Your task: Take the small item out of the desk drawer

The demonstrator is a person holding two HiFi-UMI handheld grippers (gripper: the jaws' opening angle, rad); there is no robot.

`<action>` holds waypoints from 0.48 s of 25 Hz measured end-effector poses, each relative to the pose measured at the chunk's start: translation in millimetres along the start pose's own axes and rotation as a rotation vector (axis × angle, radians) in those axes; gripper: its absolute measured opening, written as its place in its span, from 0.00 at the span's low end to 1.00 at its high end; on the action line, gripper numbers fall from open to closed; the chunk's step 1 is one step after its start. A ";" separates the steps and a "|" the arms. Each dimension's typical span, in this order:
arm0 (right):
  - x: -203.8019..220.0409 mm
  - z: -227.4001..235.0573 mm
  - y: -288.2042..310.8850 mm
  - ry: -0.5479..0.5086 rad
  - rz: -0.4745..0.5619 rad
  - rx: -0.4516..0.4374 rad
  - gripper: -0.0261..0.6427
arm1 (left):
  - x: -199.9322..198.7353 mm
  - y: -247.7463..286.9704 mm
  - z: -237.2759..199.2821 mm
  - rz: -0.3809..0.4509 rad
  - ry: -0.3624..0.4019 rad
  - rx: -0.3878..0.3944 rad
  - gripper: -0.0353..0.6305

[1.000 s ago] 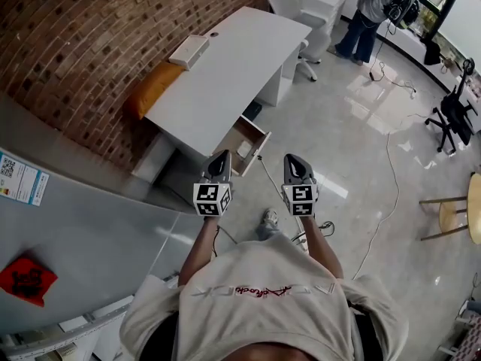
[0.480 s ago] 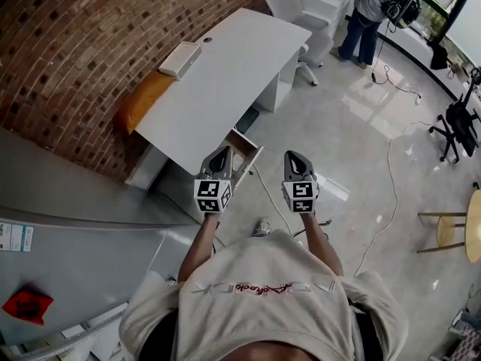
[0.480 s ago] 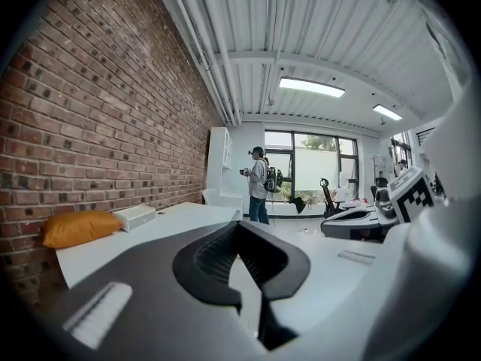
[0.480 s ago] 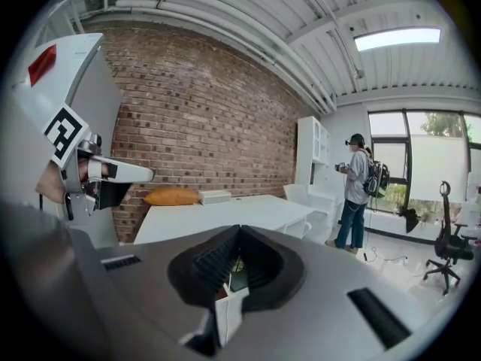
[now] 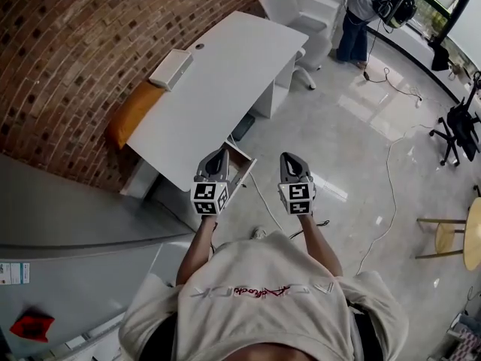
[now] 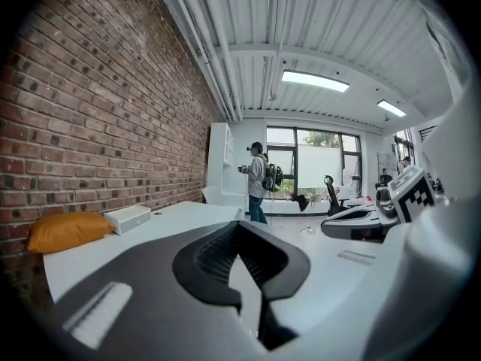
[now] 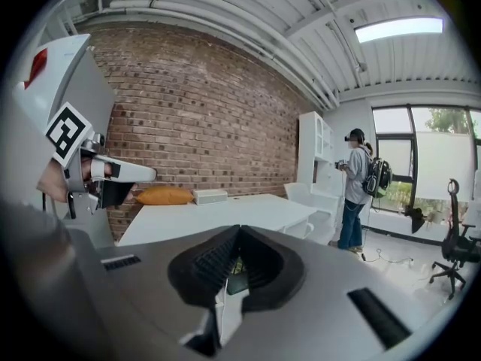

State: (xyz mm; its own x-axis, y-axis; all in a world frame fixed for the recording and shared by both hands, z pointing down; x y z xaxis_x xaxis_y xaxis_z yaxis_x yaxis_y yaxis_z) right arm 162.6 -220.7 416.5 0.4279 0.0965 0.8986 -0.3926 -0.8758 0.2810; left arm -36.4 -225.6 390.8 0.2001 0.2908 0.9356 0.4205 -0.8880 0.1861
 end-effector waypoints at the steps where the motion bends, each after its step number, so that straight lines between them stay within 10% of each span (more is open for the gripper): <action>1: 2.3 2.4 3.1 0.002 -0.004 -0.004 0.06 | 1.9 3.7 -0.1 -0.006 -0.002 -0.002 0.07; 12: 18.0 4.8 18.0 0.024 -0.038 -0.013 0.06 | 18.8 16.7 -11.9 -0.057 -0.017 -0.013 0.07</action>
State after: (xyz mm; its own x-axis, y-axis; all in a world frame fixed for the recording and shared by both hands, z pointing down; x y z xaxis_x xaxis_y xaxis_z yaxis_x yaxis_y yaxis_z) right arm 167.1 -237.0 436.2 0.4236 0.1408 0.8949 -0.3872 -0.8649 0.3194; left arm -36.2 -239.2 415.1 0.1915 0.3472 0.9180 0.4203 -0.8743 0.2430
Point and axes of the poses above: the fingertips, and each gripper's own axes: y forward along the fingers, z to its right, x out of its underside, the point moved 3 cm from there along -y, backward along the fingers, and after that the axes turned 15 degrees about -y, right-handed, at the moved point
